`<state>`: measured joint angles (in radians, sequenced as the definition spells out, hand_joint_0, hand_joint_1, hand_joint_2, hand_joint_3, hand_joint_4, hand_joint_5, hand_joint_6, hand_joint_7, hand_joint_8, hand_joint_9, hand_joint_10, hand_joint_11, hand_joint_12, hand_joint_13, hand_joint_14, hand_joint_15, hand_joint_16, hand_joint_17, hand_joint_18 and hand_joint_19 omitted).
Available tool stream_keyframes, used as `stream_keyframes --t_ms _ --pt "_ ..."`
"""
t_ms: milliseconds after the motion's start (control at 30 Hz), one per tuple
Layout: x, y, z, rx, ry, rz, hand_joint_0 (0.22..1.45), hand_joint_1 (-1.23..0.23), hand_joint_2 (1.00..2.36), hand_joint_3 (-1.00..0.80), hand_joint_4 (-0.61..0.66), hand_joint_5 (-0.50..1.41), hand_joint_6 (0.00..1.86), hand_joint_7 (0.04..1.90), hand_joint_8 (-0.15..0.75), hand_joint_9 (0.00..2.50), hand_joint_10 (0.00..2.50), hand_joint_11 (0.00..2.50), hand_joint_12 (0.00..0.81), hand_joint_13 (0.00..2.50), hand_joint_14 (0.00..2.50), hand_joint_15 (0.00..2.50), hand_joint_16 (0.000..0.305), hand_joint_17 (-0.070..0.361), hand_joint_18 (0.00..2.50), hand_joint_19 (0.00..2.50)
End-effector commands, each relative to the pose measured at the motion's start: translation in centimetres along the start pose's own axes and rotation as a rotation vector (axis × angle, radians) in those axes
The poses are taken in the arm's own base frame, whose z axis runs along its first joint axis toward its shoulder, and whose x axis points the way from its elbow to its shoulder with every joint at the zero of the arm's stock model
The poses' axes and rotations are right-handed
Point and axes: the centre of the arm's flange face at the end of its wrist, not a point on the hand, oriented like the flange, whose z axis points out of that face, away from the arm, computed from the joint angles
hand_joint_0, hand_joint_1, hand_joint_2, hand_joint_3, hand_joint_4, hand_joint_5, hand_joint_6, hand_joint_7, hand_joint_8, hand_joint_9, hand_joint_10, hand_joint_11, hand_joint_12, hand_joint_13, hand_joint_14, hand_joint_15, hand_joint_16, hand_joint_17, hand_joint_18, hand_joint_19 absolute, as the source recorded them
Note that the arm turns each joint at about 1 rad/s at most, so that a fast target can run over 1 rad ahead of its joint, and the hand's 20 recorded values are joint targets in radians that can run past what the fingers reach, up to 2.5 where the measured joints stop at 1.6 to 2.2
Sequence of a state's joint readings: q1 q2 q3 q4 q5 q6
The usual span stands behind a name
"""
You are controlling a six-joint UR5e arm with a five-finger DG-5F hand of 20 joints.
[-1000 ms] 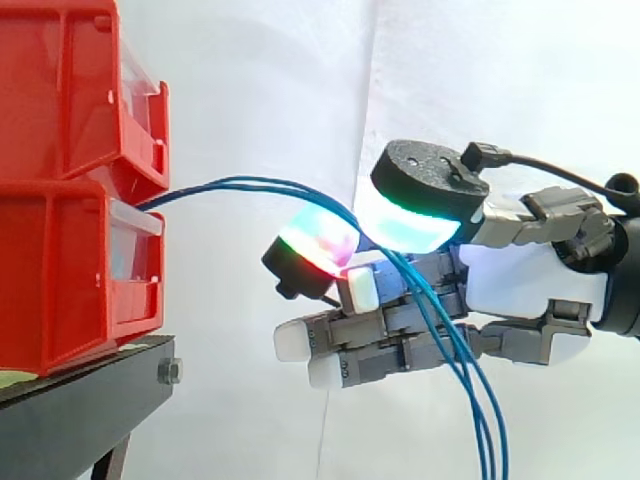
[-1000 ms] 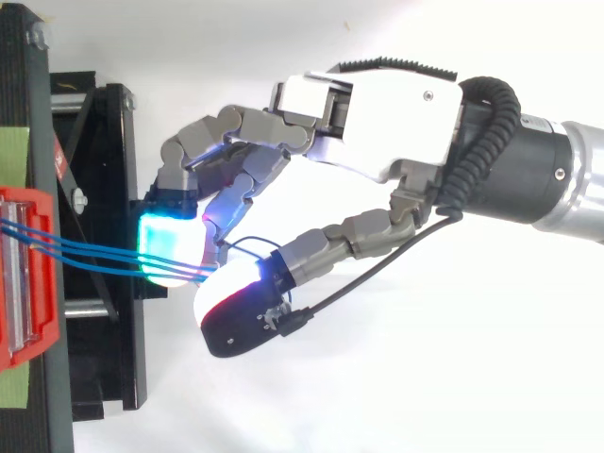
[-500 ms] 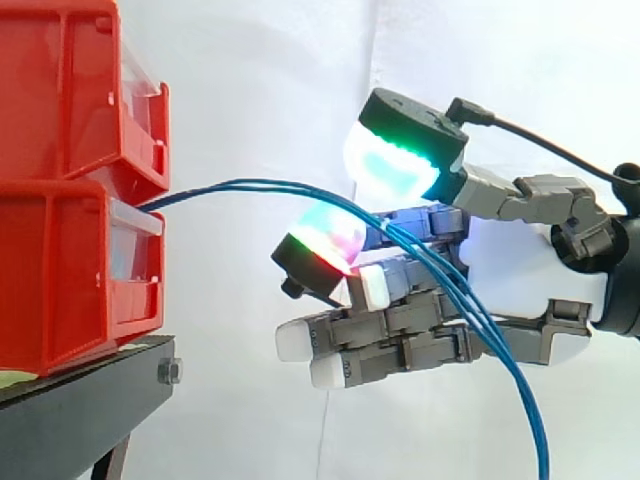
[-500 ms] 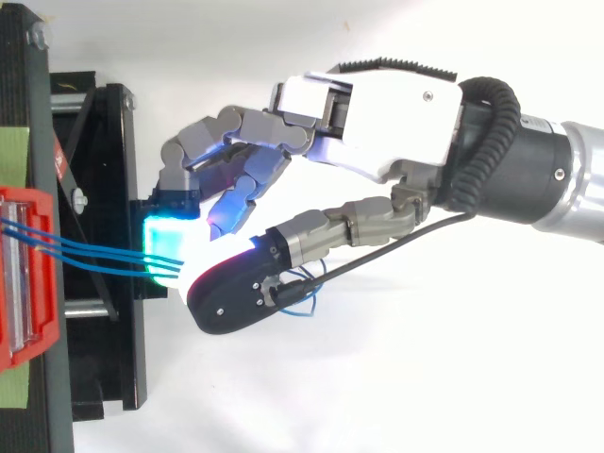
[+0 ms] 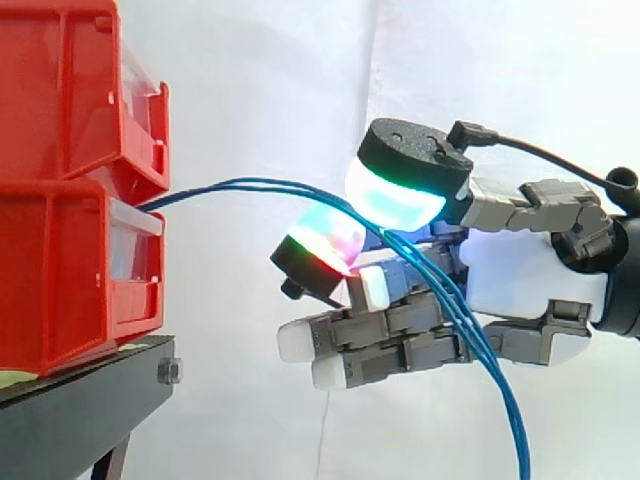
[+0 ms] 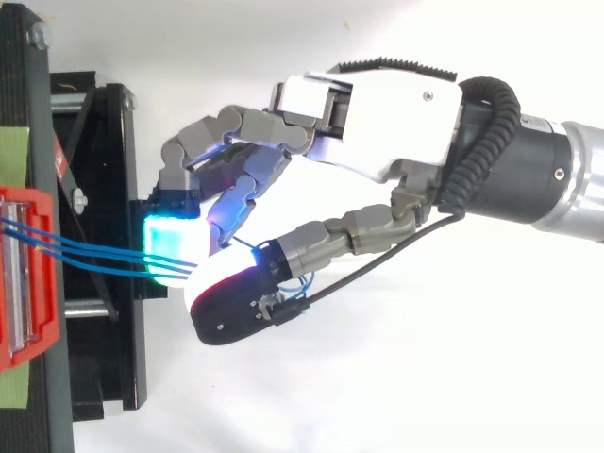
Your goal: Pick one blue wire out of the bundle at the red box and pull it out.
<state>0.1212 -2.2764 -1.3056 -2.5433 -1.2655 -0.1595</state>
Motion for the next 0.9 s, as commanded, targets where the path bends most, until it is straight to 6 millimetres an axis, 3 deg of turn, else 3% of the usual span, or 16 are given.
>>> stream_keyframes --t_ms 0,333,667,733,867 --pt "0.0 0.01 0.01 0.0 0.0 0.0 0.63 -0.85 1.01 -0.24 0.09 -0.18 0.9 1.05 0.273 0.94 0.02 0.7 0.347 0.67 0.01 0.34 0.05 0.113 0.5 0.4" --pt "0.12 0.02 -0.01 0.0 0.001 0.0 0.69 -0.91 1.02 -0.2 0.14 -0.2 0.9 0.98 0.266 0.85 0.02 0.68 0.351 0.64 0.01 0.34 0.051 0.114 0.5 0.37" --pt "0.0 0.01 0.01 0.0 0.0 0.002 0.68 -0.88 1.02 -0.13 0.22 -0.2 0.86 1.01 0.273 0.88 0.02 0.64 0.35 0.63 0.01 0.33 0.051 0.115 0.48 0.37" --pt "0.0 0.01 0.01 0.0 0.0 0.003 0.68 -0.85 1.02 -0.12 0.27 -0.19 0.84 0.94 0.278 0.89 0.02 0.63 0.351 0.63 0.01 0.33 0.052 0.116 0.48 0.37" --pt "0.0 0.01 0.01 0.0 0.0 0.005 0.69 -0.83 1.01 -0.13 0.3 -0.16 0.76 1.03 0.28 0.93 0.02 0.62 0.356 0.63 0.01 0.32 0.052 0.117 0.47 0.38"
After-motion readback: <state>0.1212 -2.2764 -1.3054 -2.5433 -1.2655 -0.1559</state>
